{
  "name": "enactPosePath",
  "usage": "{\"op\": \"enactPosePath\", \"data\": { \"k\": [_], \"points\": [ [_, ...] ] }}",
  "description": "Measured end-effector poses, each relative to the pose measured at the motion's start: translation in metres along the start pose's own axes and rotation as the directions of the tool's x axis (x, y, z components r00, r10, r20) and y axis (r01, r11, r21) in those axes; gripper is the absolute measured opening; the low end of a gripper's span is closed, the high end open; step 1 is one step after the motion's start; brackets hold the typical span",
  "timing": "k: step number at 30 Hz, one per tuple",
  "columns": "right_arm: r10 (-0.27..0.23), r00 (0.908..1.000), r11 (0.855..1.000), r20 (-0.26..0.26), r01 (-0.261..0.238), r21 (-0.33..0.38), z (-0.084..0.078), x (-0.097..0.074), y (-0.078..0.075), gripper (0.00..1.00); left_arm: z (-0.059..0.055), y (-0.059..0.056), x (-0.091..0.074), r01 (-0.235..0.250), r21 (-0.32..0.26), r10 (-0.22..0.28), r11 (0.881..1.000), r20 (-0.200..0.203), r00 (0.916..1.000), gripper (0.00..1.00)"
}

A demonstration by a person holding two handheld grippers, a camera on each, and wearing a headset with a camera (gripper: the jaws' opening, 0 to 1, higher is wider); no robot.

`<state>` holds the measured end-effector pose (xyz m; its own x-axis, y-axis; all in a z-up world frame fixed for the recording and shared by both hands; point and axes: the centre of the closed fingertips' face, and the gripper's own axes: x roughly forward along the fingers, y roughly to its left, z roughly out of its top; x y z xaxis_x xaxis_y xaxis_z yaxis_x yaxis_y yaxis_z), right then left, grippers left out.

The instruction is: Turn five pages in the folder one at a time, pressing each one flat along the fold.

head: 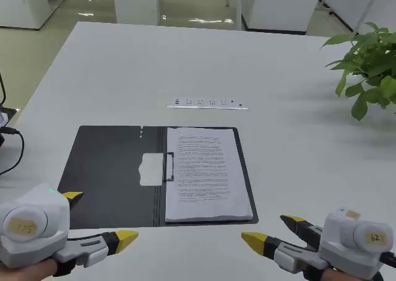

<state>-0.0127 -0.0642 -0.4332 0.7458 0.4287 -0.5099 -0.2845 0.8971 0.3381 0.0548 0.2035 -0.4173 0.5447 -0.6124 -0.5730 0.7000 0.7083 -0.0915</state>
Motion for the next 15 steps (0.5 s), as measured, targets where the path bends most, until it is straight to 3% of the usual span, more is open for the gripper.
{"op": "enactPosePath", "data": {
  "k": [15],
  "points": [
    [0.001, 1.0000, 1.000, -0.002, -0.001, 0.003, -0.0004, 0.0000, -0.0015, 0.70, 0.0046, 0.0006, 0.0009, 0.003, -0.002, -0.003, 1.000, 0.011, 0.9999, 0.82]
  ]
}}
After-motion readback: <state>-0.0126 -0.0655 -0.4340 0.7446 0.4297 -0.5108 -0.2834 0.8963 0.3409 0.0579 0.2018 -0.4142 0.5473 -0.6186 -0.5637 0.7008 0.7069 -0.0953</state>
